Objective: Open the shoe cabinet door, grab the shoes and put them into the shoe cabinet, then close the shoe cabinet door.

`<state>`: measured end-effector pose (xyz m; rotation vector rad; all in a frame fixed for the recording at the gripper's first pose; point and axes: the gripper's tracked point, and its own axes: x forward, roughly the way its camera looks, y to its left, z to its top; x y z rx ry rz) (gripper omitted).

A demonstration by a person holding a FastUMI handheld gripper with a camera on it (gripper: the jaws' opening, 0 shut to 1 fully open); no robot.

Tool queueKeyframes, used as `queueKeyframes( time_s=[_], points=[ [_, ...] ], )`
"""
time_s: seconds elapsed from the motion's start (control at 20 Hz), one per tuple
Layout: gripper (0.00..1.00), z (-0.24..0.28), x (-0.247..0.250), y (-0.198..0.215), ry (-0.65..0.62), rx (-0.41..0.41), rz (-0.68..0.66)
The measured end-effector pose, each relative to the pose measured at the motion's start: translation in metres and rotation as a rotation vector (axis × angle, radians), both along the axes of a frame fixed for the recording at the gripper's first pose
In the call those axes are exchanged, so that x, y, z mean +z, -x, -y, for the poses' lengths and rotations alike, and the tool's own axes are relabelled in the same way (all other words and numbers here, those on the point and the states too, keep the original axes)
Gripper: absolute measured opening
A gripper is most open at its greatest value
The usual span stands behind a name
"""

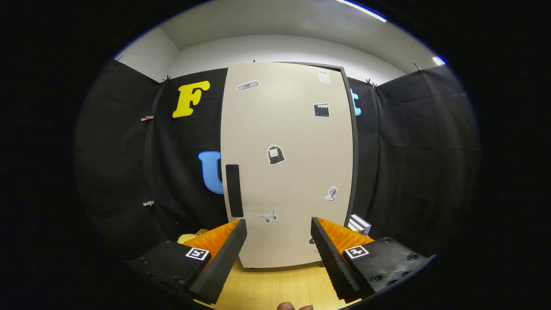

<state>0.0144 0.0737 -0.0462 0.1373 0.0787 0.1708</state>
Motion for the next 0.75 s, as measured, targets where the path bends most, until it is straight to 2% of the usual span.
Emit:
queueKeyframes(
  time_s=[0.75],
  points=[
    [0.98, -0.0028, 0.0009, -0.0022, 0.002, -0.003, 0.004]
  ],
)
